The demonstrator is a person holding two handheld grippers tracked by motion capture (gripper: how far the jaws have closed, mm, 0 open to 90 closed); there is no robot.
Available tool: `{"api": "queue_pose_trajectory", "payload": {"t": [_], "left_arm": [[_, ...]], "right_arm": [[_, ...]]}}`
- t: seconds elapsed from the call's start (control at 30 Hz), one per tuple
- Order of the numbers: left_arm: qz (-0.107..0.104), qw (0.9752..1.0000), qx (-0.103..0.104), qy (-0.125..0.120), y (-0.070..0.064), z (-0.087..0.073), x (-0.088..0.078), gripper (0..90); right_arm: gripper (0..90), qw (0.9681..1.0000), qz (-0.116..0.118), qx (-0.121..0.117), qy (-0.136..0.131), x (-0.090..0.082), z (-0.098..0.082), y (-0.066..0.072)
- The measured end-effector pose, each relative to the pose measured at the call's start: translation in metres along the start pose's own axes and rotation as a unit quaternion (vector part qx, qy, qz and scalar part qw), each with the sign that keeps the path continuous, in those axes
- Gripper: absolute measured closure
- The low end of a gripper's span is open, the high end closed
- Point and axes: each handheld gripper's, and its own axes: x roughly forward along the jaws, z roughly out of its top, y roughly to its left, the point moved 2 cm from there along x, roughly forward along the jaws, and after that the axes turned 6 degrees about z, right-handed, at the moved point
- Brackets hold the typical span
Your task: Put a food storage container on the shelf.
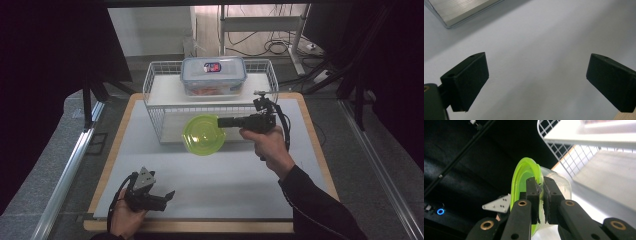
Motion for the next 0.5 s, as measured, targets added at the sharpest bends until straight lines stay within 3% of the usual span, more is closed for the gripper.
{"api": "queue_pose_trajectory", "payload": {"t": [0.5], "left_arm": [[-0.002, 1.0000, 0.001, 0.001, -0.001, 0.000, 0.001, 4.0]], "right_arm": [[84.5, 0.9989, -0.009, -0.004, -0.046, -0.024, 0.050, 0.013]]}}
